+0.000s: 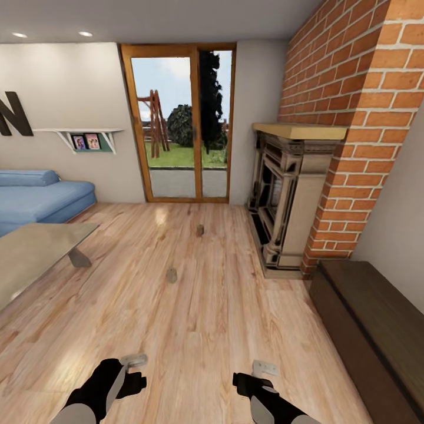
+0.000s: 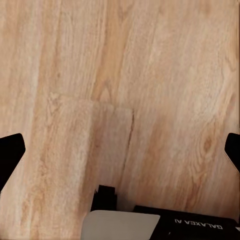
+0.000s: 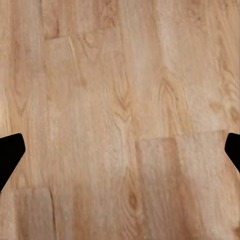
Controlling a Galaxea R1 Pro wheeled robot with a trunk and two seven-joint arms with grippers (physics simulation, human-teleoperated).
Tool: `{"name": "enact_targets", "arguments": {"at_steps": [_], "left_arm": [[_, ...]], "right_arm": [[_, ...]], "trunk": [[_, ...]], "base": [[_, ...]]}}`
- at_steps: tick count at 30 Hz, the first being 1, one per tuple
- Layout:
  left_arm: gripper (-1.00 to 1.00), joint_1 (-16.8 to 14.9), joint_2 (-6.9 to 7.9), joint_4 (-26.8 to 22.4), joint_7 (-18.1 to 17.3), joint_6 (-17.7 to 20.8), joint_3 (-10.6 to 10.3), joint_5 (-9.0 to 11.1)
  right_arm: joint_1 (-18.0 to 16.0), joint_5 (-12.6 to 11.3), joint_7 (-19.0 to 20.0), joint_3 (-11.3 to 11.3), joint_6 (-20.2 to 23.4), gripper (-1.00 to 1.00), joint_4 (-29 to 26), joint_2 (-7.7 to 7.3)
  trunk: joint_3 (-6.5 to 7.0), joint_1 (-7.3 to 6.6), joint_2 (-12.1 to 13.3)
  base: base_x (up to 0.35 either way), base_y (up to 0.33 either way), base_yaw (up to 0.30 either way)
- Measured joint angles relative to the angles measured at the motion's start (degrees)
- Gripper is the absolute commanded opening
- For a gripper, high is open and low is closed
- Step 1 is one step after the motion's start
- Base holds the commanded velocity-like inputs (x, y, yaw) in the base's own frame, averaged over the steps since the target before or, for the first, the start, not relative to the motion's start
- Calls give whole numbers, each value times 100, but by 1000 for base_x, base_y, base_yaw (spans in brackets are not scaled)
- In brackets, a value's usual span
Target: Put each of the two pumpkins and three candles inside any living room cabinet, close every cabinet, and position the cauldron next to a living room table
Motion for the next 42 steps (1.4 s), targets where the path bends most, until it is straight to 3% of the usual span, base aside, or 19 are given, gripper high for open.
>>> {"name": "enact_targets", "arguments": {"at_steps": [42], "left_arm": [[100, 0, 35, 0, 0, -6, 5, 6]], "right_arm": [[0, 7, 0, -8, 0, 100, 0, 0]], "trunk": [[0, 0, 0]], "base": [[329, 0, 0]]}}
